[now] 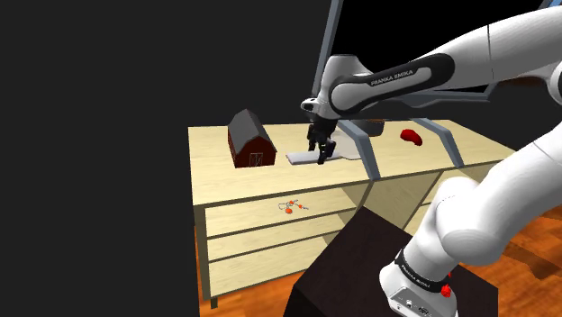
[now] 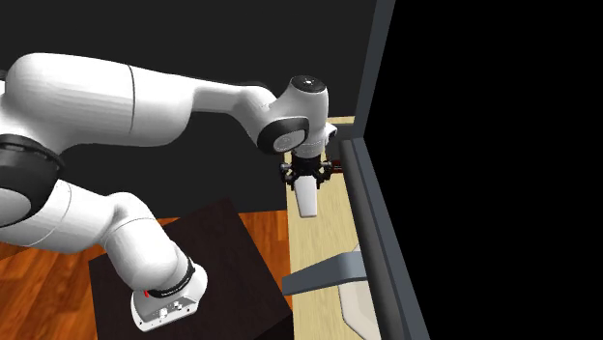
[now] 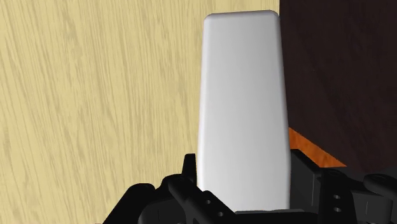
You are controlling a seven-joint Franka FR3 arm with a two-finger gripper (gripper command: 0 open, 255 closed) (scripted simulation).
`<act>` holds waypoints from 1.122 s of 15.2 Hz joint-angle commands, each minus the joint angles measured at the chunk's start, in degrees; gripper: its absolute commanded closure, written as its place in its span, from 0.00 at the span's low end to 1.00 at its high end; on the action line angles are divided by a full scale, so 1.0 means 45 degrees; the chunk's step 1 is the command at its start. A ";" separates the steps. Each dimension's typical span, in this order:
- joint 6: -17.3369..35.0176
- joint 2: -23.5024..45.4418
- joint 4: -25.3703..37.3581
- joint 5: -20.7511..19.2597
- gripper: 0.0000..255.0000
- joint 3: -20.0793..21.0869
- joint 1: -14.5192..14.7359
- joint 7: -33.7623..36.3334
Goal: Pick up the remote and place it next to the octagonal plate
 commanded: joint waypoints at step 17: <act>-0.0717 -0.2290 -0.1184 -0.2467 1.00 -0.3480 -0.3571 -0.5292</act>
